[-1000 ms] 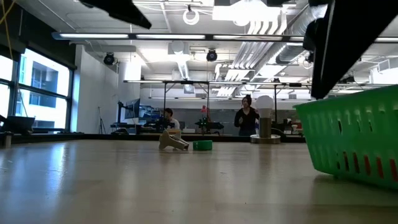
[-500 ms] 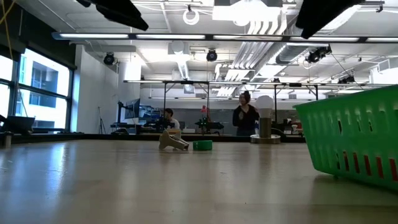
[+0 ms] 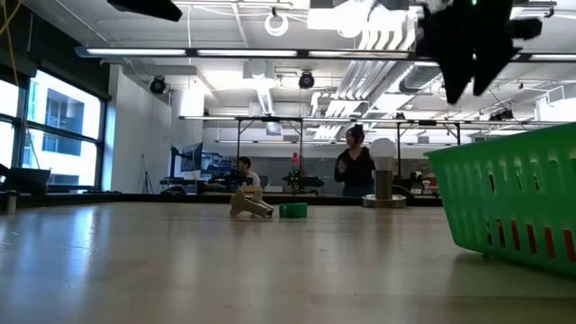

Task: Pick and place Stapler, Stapler remover, tape
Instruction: Put the blue tape into the black bin

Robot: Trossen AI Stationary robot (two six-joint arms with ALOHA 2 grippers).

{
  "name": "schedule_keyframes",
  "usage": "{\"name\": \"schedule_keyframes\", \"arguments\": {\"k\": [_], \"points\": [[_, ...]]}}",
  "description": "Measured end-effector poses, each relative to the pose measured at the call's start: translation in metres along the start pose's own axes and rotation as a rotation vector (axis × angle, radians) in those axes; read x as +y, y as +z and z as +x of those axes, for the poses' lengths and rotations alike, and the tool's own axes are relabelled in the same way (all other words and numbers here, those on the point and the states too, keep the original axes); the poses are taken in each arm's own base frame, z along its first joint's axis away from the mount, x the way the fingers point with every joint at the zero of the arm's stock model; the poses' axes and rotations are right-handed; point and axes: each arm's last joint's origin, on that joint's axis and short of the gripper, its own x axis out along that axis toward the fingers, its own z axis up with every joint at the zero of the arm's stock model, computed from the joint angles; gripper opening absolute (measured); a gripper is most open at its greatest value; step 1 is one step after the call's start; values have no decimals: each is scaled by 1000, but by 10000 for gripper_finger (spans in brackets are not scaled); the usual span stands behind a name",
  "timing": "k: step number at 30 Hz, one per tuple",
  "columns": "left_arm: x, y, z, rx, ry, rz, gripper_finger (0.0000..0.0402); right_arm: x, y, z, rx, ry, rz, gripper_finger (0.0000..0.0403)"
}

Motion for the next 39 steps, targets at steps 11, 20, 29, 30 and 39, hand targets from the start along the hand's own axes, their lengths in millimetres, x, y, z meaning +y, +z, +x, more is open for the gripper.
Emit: {"name": "schedule_keyframes", "arguments": {"k": [11,20,29,30,39], "points": [[-10,-5,-12,-18,14,-18,369,-63,11,95,283,-279,179,275],[-10,-5,-12,-20,20,-19,369,-81,17,148,332,-204,258,275],[-10,-5,-12,-21,22,-19,369,-99,20,174,355,-187,326,275],[-10,-5,-12,-21,22,-19,369,-101,21,175,355,-190,337,275],[-11,-6,-11,-14,12,-50,369,-103,28,181,302,-168,357,275]]}}
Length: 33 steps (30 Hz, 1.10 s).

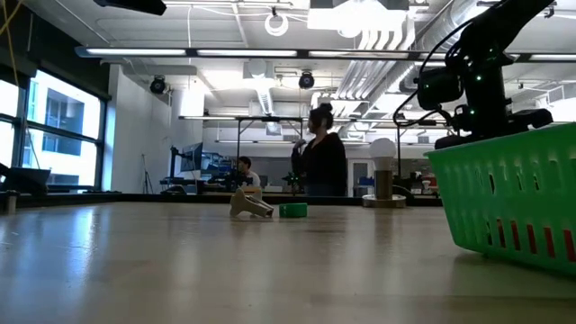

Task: Pick and place Stapler, Stapler remover, tape
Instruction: Put the blue tape into the black bin

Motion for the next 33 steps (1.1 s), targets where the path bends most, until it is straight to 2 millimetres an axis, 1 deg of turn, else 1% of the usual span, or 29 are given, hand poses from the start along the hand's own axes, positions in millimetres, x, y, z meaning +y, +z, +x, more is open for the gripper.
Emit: {"name": "schedule_keyframes", "arguments": {"k": [4,14,21,33], "points": [[-5,-5,6,20,9,14,369,2,1,3,6,-1,4,275],[-20,-19,24,85,24,79,369,7,3,18,77,-50,-3,275],[-22,-22,26,107,0,87,369,10,3,27,107,-88,-5,275],[-22,-22,26,108,-2,88,369,9,3,27,106,-101,-7,275]]}}
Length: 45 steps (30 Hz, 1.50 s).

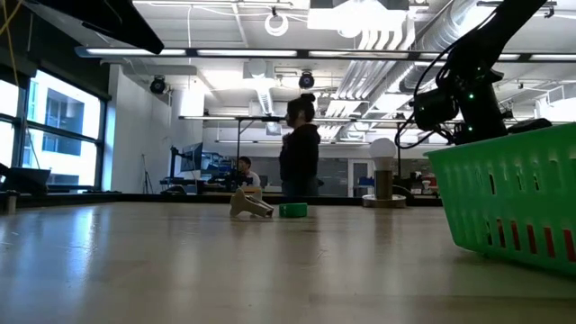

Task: Pick and place Stapler, Stapler remover, tape
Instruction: Put the blue tape into the black bin

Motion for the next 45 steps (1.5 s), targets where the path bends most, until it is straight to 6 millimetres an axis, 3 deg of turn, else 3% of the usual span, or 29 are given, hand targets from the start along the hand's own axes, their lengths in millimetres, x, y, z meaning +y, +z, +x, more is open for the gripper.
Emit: {"name": "schedule_keyframes", "arguments": {"k": [9,20,31,35,40,45], "points": [[0,0,0,-1,0,-6,369,-1,0,2,-43,-44,1,275],[0,0,0,-2,4,3,369,-10,-8,41,-35,-16,49,275],[3,2,0,-59,118,18,369,-10,0,39,-73,-28,-19,268],[4,3,0,-68,135,17,369,-11,2,40,-48,6,-46,217],[4,3,0,-68,135,15,369,-11,3,39,-29,47,-108,80],[3,2,0,-61,120,14,369,-8,0,37,-31,56,-169,80]]}}
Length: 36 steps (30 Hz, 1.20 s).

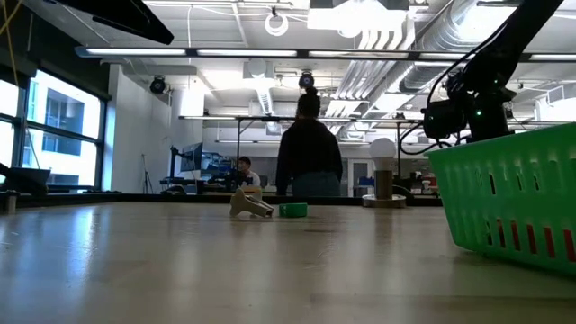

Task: Pick and place Stapler, Stapler remover, tape
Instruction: Put the blue tape into the black bin

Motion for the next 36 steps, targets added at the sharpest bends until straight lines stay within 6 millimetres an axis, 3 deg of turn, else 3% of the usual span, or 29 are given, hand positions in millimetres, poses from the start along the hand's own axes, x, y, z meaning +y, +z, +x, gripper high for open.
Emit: {"name": "schedule_keyframes", "arguments": {"k": [9,14,18,23,30,36], "points": [[0,0,0,3,-6,0,369,15,-10,-15,-45,66,-150,80],[0,0,0,3,-6,0,369,22,-19,-40,-151,173,-207,80],[0,0,0,3,-6,9,369,30,-35,-70,-268,353,-277,80],[0,0,0,-1,-8,3,369,48,-66,-116,-459,722,-413,80],[1,3,2,-26,32,-16,369,75,-130,-180,-831,1292,-617,80],[7,17,16,-53,-32,-102,369,94,-173,-197,-980,1416,-694,80]]}}
